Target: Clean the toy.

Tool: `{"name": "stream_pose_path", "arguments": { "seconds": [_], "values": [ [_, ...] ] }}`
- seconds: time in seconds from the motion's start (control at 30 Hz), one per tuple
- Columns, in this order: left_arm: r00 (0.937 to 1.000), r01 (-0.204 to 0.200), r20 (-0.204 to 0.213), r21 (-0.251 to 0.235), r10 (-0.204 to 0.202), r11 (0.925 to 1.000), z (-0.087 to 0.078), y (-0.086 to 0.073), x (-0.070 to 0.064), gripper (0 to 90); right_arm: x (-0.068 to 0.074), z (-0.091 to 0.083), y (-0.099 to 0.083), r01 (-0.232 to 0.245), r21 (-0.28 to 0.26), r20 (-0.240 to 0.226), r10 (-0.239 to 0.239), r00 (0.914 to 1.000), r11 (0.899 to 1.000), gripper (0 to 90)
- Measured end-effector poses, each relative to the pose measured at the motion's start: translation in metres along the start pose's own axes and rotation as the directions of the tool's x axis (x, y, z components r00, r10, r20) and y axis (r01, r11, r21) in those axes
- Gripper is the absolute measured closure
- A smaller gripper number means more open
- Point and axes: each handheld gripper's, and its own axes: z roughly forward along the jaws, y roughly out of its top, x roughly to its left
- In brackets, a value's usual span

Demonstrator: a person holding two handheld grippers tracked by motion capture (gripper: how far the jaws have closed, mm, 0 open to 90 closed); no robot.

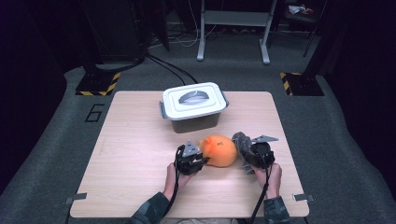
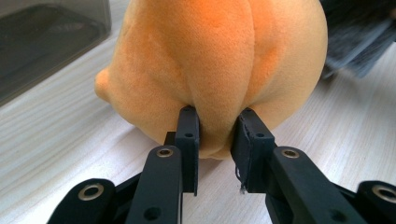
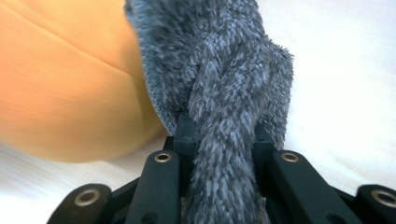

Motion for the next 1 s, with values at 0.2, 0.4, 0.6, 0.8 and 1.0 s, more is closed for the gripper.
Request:
{"name": "stream_pose_path", "arguments": {
  "seconds": [0.2, 0.4, 0.6, 0.8, 1.0],
  "values": [
    [0.9999, -0.01, -0.004, 0.004, 0.01, 0.9999, 0.0, 0.001, -0.002, 72.9, 0.026, -0.03, 0.017, 0.084, -0.105, -0.066, -0.091, 0.9936, 0.991, 73.3],
    [0.9999, -0.007, -0.007, 0.005, 0.007, 1.0, 0.001, 0.004, 0.0, 71.5, 0.046, -0.02, 0.024, 0.143, -0.062, -0.091, -0.148, 0.9847, 0.988, 73.5],
    [0.9981, -0.05, -0.035, 0.003, 0.05, 0.9987, 0.0, 0.006, -0.001, 65.3, 0.04, -0.013, 0.029, 0.122, -0.052, -0.087, -0.127, 0.9881, 0.991, 73.6],
    [0.9948, -0.074, -0.068, 0.033, 0.076, 0.9967, 0.001, 0.009, 0.0, 50.8, 0.035, -0.009, 0.034, 0.124, -0.049, -0.09, -0.128, 0.9877, 0.991, 73.8],
    [0.9833, -0.141, -0.111, 0.036, 0.144, 0.9894, 0.007, 0.009, -0.002, 41.3, 0.033, -0.007, 0.035, 0.111, -0.054, -0.093, -0.116, 0.9889, 0.992, 73.7]
  ]
}}
